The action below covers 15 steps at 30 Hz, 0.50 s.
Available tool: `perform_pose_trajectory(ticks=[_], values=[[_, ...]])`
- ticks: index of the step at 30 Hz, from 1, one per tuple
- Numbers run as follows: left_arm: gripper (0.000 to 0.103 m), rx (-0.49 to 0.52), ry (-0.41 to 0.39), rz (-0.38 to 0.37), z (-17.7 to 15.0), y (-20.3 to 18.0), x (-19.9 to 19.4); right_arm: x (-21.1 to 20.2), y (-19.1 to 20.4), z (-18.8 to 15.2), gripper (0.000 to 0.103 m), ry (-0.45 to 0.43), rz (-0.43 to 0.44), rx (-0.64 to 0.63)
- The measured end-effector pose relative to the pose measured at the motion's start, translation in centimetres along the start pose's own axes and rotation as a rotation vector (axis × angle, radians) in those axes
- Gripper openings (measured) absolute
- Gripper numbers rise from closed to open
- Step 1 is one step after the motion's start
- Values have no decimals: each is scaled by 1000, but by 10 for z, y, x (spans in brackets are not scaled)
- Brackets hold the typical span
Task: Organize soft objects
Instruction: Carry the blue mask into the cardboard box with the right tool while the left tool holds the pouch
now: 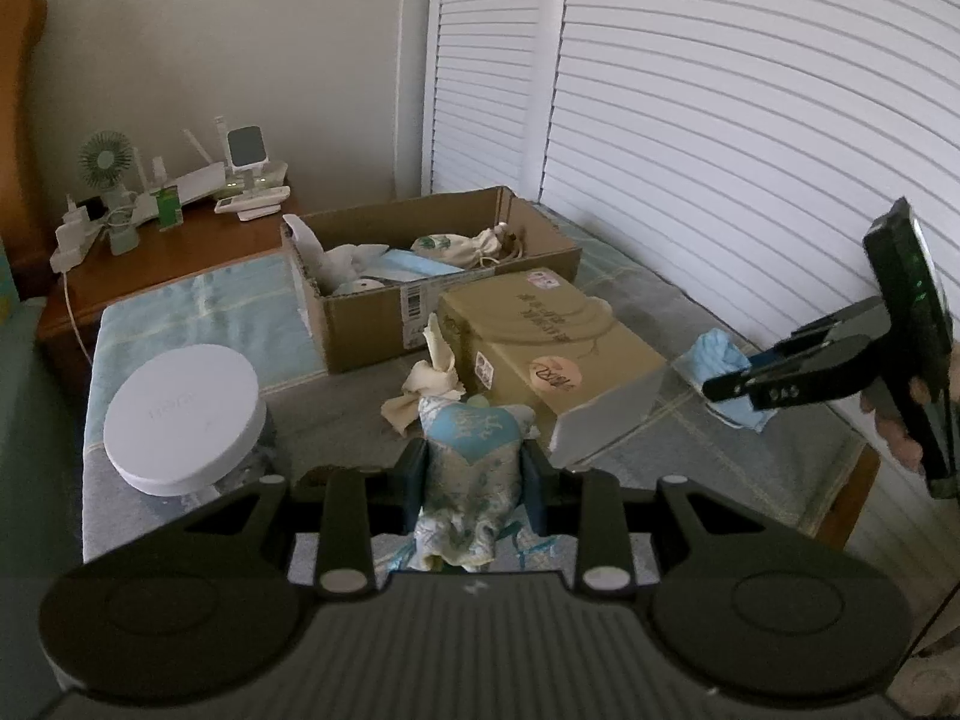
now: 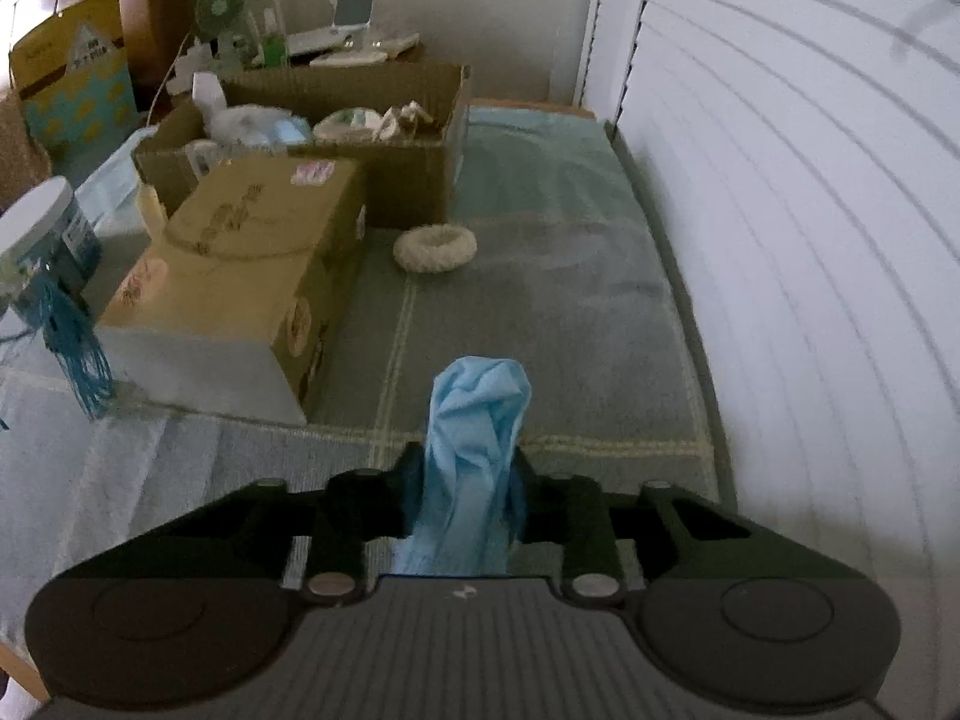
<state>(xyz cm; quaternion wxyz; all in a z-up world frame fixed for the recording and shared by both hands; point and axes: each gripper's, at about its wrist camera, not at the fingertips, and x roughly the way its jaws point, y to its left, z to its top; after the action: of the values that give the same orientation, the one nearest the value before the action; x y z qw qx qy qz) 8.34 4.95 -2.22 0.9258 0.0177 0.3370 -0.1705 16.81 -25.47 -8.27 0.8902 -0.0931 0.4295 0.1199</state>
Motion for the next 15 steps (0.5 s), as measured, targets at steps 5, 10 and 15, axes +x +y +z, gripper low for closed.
perform_pose_trajectory(ticks=[5,10,15], values=[[31,-4,-5,2,0,2,-2,-17,-1,12,26,-55,-4,-21],[31,0,-9,1,-1,1,-5,-34,5,41,26,-138,3,-81],[31,-11,-10,10,-1,1,-5,-40,10,91,27,-236,53,-138]])
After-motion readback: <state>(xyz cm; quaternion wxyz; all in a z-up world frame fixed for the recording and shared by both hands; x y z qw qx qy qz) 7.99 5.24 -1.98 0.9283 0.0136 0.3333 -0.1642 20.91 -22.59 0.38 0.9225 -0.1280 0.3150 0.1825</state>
